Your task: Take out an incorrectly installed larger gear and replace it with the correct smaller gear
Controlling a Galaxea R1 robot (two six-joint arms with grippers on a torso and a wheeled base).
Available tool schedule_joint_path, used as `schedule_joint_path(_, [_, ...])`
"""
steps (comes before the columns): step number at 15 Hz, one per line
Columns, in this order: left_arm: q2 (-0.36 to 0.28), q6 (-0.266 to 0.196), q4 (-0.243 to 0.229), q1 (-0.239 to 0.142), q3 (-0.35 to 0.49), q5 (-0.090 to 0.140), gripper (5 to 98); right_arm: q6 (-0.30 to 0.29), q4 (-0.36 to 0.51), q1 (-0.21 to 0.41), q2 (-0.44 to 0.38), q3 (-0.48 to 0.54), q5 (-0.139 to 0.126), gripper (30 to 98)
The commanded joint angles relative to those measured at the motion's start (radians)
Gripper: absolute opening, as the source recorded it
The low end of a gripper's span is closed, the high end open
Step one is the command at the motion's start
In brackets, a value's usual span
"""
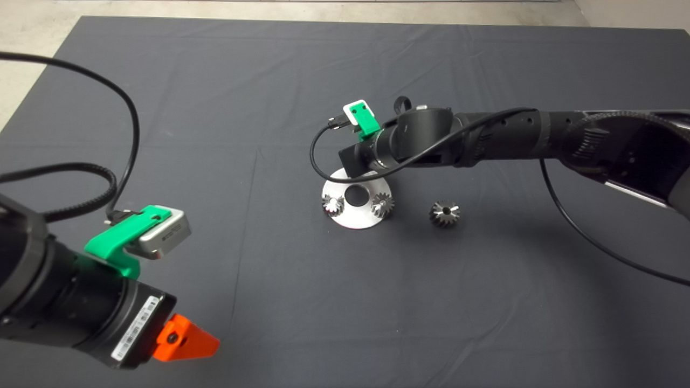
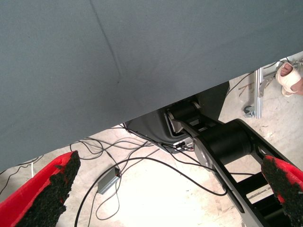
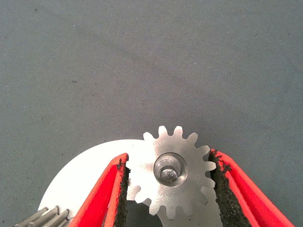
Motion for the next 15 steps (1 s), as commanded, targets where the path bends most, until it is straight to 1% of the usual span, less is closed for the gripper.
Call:
schedule_joint_path(1, [-0.003, -0.004, -0.013, -0.006, 0.004, 0.001, 98.1, -0.001, 0.026, 0.017, -0.010, 0.018, -0.002, 41.3])
schedule_joint_path(4, [-0.003, -0.004, -0.013, -0.006, 0.004, 0.001, 98.1, -0.001, 0.029, 0.017, -0.022, 0.039, -0.004, 41.3])
schedule_joint_path(15, [-0.003, -0.004, -0.013, -0.006, 0.004, -0.001, 98.1, 0.002, 0.027, 0.014, -0.022, 0.027, 0.001, 41.3])
